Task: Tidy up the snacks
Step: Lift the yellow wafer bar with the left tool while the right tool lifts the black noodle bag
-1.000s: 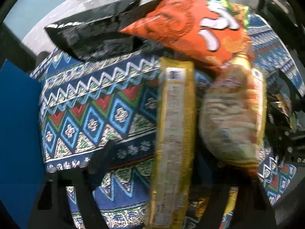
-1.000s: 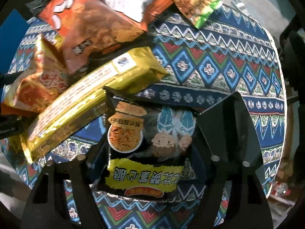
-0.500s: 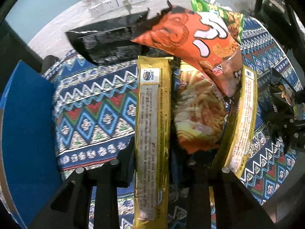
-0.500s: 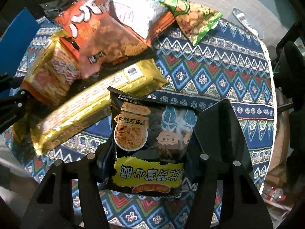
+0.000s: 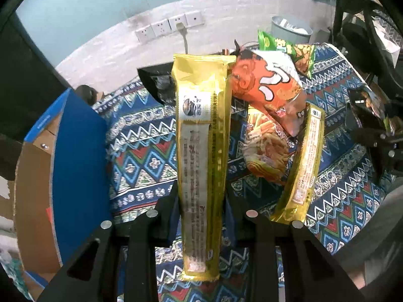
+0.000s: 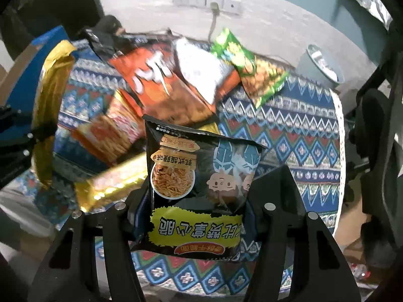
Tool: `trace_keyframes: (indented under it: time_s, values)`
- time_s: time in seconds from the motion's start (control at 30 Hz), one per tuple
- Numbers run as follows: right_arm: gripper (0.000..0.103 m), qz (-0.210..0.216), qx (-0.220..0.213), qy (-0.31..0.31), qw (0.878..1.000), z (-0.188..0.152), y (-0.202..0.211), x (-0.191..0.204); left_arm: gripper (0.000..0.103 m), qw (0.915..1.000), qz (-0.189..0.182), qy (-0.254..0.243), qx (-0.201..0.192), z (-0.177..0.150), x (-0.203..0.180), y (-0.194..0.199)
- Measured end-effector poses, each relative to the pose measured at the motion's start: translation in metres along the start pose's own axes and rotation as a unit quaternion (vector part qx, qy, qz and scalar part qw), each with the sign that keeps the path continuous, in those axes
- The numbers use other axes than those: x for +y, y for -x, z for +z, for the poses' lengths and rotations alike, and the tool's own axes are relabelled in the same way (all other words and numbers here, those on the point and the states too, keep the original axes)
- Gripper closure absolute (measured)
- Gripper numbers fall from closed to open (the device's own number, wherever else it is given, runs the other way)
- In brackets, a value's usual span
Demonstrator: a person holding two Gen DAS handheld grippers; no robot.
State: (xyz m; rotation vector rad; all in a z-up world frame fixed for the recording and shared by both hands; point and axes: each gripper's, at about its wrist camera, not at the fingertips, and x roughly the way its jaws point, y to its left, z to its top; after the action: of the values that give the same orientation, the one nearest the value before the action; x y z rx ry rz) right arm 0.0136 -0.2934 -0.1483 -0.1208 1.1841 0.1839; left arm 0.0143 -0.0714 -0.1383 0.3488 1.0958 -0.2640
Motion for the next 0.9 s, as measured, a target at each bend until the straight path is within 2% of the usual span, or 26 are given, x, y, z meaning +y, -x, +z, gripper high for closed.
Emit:
trace_keyframes:
  time_s: [0.37, 0.9]
  values:
    - [0.043, 0.025, -0.039, 0.023, 0.999, 0.021, 0.029, 0.030, 0.074, 0.9993, 0.007, 0.005, -0.038, -0.003, 0.013, 0.032]
    - [0.043, 0.048, -0.075, 0.062, 0.994, 0.050, 0.054, 0.079, 0.074, 0.9935, 0.049, 0.033, -0.098, -0.001, 0.056, 0.085]
